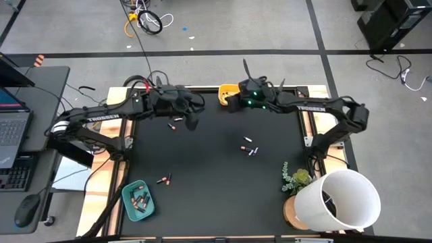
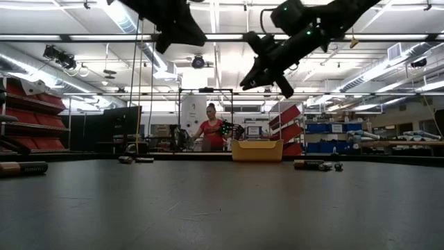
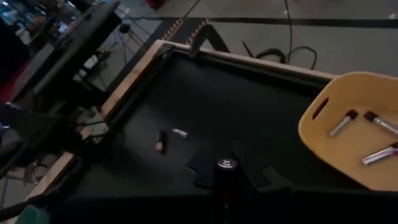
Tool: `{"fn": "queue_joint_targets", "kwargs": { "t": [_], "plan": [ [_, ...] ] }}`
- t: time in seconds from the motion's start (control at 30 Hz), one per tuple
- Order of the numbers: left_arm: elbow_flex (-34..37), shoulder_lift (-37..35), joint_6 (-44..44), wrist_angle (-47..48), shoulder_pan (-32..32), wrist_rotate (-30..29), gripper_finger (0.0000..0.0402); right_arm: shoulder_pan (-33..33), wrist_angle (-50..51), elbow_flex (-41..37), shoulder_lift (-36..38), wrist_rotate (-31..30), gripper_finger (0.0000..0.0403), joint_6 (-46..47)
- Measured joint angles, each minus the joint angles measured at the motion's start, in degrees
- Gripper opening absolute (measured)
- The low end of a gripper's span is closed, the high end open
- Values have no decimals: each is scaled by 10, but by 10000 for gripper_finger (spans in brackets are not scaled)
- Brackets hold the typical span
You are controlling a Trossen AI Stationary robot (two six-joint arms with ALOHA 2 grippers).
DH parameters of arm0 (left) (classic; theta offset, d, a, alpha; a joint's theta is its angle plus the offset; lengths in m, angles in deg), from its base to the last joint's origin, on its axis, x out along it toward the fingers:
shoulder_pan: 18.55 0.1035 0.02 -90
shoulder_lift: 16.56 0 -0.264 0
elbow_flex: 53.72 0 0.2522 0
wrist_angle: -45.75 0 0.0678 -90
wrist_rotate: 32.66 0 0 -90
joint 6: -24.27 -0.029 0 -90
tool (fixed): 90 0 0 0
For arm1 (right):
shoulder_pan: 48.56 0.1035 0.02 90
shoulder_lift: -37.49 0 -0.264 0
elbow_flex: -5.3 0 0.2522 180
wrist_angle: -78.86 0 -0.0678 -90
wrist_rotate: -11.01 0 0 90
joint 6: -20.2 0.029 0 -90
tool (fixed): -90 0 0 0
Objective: Sort batteries
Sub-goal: Put the silver battery into the yellow bin
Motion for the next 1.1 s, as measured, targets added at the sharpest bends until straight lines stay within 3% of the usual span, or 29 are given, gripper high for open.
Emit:
{"fn": "queue_joint_targets", "kwargs": {
  "t": [0.17,0.5,0.73,1.1],
  "plan": [
    [54,0,2,-61,38,86,76,-22,46,72,-46,-5,19,-22],
    [80,-7,12,-96,91,134,69,-70,191,233,-152,-39,19,-106],
    [80,-39,22,-113,132,134,69,-113,211,254,-215,0,20,-110],
    [80,-61,-3,-107,165,132,69,-133,265,253,-246,-3,20,-127]
  ]
}}
